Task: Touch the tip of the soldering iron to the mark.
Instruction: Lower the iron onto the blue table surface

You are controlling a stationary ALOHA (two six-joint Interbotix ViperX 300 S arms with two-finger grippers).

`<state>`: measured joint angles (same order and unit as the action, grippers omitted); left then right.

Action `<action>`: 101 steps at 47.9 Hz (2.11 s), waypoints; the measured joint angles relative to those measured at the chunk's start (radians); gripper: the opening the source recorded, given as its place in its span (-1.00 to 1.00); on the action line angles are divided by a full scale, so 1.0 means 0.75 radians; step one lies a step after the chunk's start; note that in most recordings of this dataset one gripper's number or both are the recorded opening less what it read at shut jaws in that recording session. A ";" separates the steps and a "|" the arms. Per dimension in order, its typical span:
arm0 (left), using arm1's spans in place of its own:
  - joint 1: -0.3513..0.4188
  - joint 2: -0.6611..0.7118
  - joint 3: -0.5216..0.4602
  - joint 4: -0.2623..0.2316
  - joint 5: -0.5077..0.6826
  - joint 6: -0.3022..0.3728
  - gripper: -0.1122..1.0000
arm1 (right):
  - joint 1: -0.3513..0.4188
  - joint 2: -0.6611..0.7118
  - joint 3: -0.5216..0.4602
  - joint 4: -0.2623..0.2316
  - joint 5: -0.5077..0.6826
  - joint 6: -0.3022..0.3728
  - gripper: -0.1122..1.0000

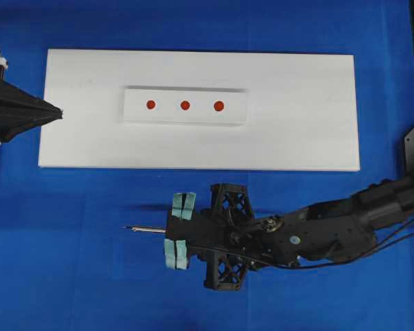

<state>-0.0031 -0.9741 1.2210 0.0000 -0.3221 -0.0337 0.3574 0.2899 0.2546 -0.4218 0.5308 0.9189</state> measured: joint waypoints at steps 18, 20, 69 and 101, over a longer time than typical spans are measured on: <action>-0.002 0.000 0.000 -0.002 0.004 0.000 -0.79 | -0.010 0.092 0.041 -0.002 -0.157 0.000 -0.68; -0.002 0.000 0.000 0.000 0.004 0.000 -0.79 | -0.010 0.092 0.045 -0.002 -0.182 0.000 -0.68; -0.002 0.000 0.000 0.000 0.002 0.000 -0.79 | -0.025 0.098 0.067 -0.002 -0.215 0.002 0.70; -0.002 -0.016 0.000 -0.002 0.010 0.000 -0.79 | -0.006 -0.155 0.063 -0.002 0.102 -0.004 0.81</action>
<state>-0.0046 -0.9863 1.2210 -0.0015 -0.3145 -0.0337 0.3528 0.1733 0.3022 -0.4234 0.6075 0.9158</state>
